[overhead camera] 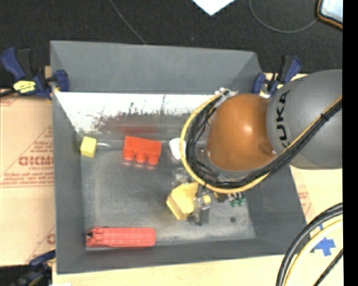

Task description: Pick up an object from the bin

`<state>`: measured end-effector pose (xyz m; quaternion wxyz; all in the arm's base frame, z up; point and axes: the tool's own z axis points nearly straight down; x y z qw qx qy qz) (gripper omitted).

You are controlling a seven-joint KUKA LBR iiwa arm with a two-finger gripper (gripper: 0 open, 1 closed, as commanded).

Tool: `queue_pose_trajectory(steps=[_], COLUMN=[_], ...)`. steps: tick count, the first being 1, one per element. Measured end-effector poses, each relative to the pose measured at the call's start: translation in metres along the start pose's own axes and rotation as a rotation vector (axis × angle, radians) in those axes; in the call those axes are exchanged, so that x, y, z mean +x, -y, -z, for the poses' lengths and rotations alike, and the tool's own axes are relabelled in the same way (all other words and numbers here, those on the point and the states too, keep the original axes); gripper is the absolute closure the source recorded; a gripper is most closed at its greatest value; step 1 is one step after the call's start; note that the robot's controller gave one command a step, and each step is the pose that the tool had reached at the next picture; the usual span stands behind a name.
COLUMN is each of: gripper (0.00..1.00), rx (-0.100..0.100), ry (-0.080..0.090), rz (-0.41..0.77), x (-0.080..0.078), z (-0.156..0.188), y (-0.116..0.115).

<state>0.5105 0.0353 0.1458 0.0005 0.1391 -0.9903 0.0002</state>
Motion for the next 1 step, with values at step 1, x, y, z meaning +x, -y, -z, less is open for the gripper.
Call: queue_pose_trajectory(steps=[1], gripper=[1.0], rx=[0.002], ry=[0.008], rz=[-0.001], x=[-0.0016], z=[0.0272], y=[0.0007])
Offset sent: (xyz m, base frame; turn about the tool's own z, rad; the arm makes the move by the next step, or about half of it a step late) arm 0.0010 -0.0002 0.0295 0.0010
